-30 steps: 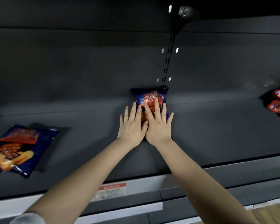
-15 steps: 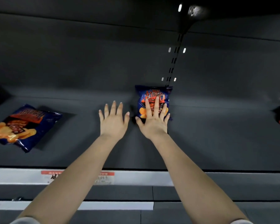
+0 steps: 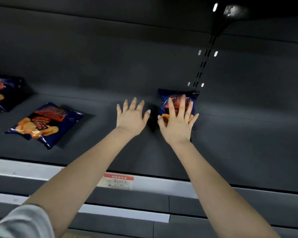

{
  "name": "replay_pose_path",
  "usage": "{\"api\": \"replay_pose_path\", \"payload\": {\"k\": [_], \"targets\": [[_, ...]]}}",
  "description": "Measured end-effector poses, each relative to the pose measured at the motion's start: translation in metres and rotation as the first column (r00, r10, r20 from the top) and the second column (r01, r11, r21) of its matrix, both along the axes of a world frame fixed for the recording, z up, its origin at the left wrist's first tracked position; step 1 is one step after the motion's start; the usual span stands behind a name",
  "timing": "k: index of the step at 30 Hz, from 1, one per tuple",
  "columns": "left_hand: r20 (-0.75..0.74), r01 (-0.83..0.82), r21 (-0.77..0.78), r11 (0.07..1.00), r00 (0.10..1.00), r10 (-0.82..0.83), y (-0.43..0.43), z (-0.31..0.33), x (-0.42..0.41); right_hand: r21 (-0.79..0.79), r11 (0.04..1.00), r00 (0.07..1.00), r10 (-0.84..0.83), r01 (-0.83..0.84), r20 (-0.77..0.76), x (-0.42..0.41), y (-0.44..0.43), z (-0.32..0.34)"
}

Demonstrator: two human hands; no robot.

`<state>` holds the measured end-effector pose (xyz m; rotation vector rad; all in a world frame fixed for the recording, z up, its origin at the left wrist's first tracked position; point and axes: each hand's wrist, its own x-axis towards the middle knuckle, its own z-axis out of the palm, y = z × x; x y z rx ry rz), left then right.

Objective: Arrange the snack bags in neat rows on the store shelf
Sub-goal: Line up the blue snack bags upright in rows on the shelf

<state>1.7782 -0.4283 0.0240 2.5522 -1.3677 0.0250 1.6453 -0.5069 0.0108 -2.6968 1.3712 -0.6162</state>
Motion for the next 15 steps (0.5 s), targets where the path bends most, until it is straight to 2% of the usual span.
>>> {"api": "replay_pose_path", "payload": {"k": [2,6,15], "targets": [[0.014,-0.018,-0.02,1.0,1.0,0.018,0.009,0.007,0.01,-0.063,0.997,0.998,0.057,-0.055,0.038,0.012,0.005,0.012],[0.035,-0.05,-0.042,0.998,0.998,0.052,0.037,0.015,0.032,-0.072,0.987,0.986,0.152,-0.147,0.073,0.052,0.026,0.032],[0.06,-0.263,-0.054,0.963,0.962,0.266,0.139,0.032,0.124,-0.018,0.914,0.914,0.406,-0.406,-0.01,0.16,0.108,0.037]]}}
